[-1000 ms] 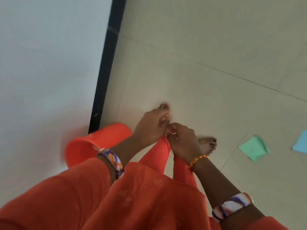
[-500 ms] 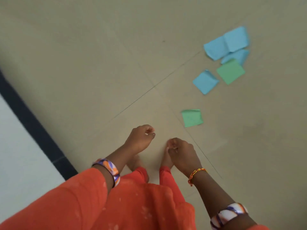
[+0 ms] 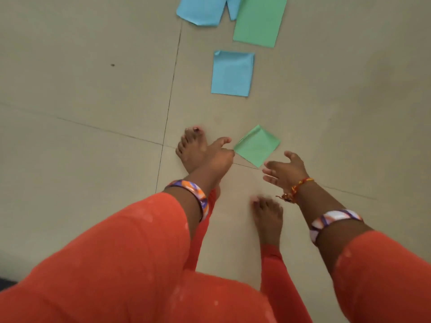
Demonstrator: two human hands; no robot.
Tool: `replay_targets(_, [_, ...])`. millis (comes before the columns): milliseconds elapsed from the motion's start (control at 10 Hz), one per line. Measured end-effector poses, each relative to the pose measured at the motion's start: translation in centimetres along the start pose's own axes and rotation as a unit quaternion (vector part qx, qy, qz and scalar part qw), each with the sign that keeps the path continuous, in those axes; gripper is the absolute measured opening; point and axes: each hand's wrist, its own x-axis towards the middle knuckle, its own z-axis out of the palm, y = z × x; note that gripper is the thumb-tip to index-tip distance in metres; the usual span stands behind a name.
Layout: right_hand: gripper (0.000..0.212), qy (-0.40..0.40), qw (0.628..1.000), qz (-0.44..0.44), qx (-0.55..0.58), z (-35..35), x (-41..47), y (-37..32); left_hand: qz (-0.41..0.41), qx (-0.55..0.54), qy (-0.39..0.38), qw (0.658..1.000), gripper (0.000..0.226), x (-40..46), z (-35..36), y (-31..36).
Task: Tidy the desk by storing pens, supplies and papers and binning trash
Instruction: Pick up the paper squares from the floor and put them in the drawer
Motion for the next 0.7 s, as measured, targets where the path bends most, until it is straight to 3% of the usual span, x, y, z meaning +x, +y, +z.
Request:
replay_targets(100, [0.071, 0.104, 0.994, 0.006, -0.009, 3.8, 3.3, 1.3, 0.029, -0.02, -0.048, 0.998, 0.07, -3.5, -3.7, 2.5])
replay_targets(200, [0.058, 0.196, 0.979, 0.025, 0.051, 5.9, 5.1, 1.4, 0.075, -0.061, -0.217, 0.971, 0.055, -6.2, -6.6, 6.6])
replay_targets(300, [0.01, 0.075, 0.993, 0.028, 0.082, 7.1, 4.9, 0.8, 0.05, -0.167, -0.252, 0.952, 0.047, -3.2, -3.9, 4.7])
replay_targets(400, [0.017, -0.014, 0.996, 0.015, 0.088, 7.5, 3.0, -0.2, -0.001, -0.197, -0.221, 0.955, 0.035, -2.2, -3.1, 2.5])
replay_targets(500, [0.031, -0.013, 0.999, -0.023, 0.024, 7.2, 1.3, -0.9, -0.025, -0.195, -0.213, 0.957, 0.044, -0.9, -3.7, 1.1])
replay_targets(600, [0.063, 0.049, 0.998, -0.043, -0.005, 6.3, 2.0, -1.7, -0.01, -0.23, -0.242, 0.943, 0.033, -2.6, -6.9, 2.2])
replay_targets(700, [0.074, 0.118, 0.985, -0.07, -0.1, 5.8, 3.7, -1.6, -0.008, -0.279, -0.297, 0.913, 0.031, -1.4, -7.1, 3.3])
